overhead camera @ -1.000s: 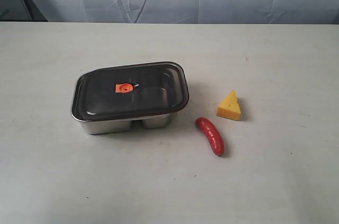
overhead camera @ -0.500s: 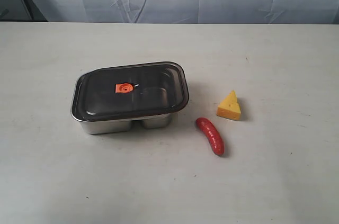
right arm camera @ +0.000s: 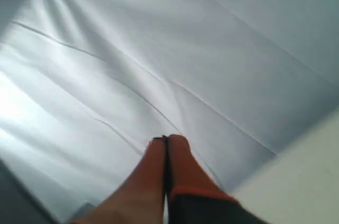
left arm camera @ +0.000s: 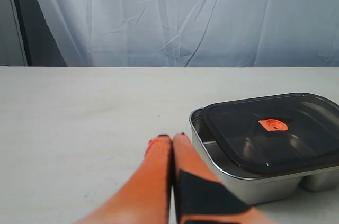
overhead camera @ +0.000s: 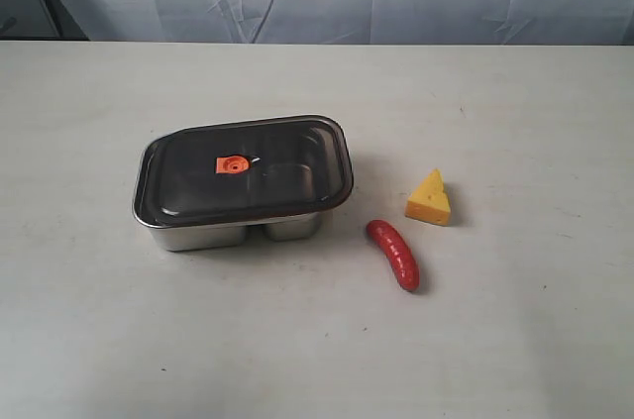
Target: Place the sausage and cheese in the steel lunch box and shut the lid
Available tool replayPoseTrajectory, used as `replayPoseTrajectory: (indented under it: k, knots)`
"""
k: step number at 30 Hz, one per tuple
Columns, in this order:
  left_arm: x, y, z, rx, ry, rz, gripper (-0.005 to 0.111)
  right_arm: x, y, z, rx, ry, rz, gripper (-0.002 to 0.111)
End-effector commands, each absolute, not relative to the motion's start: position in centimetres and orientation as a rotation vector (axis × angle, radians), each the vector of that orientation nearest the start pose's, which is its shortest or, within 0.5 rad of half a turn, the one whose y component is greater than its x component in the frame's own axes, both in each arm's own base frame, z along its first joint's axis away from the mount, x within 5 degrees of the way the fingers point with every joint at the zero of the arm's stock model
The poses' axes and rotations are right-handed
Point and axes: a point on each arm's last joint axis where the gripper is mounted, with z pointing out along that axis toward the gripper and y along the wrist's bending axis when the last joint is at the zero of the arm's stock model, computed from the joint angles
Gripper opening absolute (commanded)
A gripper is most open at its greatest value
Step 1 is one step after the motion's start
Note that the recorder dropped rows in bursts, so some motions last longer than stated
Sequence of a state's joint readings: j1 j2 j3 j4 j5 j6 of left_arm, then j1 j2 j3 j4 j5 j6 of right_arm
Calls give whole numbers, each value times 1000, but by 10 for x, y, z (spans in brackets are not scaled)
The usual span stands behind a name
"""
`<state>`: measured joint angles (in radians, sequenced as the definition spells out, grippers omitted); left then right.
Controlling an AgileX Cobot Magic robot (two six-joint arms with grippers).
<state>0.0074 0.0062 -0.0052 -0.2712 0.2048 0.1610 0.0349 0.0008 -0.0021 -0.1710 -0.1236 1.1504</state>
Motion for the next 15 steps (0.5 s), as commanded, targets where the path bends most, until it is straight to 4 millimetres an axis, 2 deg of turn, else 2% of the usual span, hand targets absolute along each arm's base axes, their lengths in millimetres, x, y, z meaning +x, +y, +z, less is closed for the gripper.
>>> replayPoseTrajectory:
  k: [1,3,9,12,15]
  knots:
    - [56,-4,197,-54,1667,-112,0,55,-4,192,878,1539,717,-1]
    - [56,-4,197,-54,1667,-112,0,55,-3,191,904,1535,741,-1]
    - [56,-4,197,-54,1667,-112,0,56,2,205,962,1363,997,-1]
    - [56,-4,197,-54,1667,-112,0,55,2,218,876,1234,1060,-1]
    - [56,-4,197,-54,1667,-112,0,48,2,244,692,987,1161,-1]
